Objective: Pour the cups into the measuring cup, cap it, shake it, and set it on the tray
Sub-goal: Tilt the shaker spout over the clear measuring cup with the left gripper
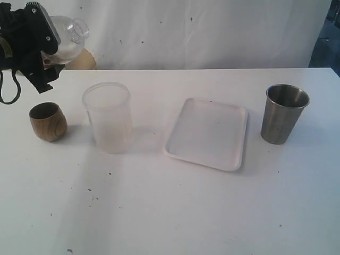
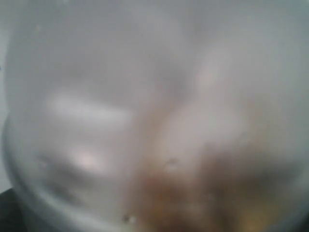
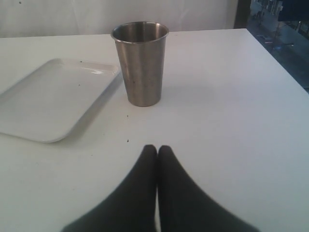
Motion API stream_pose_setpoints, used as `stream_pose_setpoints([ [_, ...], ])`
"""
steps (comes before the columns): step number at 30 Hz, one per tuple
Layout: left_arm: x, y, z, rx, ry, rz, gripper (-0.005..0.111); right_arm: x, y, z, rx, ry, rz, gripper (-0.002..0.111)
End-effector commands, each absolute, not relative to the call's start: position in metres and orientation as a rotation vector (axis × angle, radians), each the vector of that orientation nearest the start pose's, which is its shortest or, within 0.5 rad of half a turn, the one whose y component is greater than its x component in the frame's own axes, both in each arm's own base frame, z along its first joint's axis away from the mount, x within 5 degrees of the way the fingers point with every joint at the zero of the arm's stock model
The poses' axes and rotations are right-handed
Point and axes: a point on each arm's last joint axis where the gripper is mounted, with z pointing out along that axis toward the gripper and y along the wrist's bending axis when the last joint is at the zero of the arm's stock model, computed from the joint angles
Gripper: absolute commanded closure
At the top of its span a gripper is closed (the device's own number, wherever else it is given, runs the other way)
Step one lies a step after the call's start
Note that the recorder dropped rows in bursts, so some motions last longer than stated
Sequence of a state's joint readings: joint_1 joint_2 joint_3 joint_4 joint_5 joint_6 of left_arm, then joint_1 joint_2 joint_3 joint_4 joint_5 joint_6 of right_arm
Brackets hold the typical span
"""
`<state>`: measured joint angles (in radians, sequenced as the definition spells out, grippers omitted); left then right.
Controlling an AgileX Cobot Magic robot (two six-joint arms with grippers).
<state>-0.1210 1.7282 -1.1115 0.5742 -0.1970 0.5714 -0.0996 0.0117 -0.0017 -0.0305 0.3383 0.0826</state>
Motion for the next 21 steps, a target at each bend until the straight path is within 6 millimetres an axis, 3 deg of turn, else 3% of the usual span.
stream_pose_setpoints([
  [1, 0.3943, -0.0610, 0.2641, 1.294, 1.419, 0.645, 0.107, 0.0540, -0.0064, 0.1824, 0.145, 1.823, -0.044, 0.108],
  [21, 0.3938, -0.0654, 0.2650, 1.564, 1.174, 0.876, 0.107, 0.0540, -0.0064, 0.1824, 0.145, 1.823, -0.044, 0.108],
])
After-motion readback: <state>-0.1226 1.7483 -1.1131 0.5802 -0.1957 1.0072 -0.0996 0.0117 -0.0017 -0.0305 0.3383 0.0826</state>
